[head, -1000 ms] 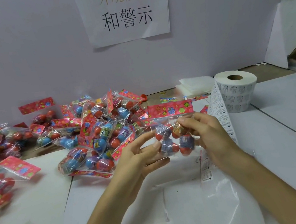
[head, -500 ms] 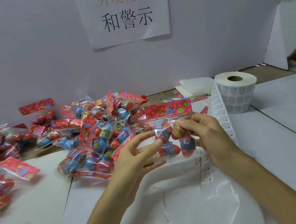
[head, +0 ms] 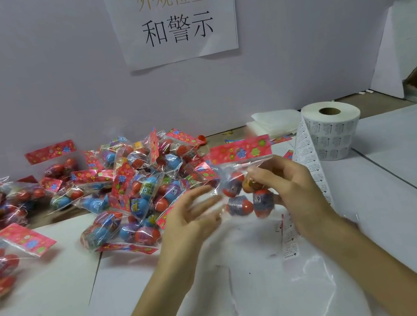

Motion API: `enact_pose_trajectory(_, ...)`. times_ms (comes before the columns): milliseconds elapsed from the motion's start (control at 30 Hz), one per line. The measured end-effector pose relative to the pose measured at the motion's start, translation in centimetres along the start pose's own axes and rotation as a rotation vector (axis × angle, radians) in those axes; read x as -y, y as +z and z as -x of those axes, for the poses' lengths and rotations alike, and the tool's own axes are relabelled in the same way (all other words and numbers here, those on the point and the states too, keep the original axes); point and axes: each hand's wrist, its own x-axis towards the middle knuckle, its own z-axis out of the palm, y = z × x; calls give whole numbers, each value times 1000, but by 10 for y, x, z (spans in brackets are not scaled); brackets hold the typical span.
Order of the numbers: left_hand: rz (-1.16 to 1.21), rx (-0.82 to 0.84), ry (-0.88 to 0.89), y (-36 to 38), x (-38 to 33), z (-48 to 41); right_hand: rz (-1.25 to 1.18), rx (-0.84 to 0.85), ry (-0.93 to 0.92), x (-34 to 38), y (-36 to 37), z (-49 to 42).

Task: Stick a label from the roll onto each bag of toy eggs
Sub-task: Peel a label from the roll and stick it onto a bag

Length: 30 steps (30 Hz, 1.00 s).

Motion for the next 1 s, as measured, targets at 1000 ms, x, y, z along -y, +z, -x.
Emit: enact_pose_trajectory(1000, 169, -1, -38, 6, 0, -1, 277, 216, -19, -15, -2, -6)
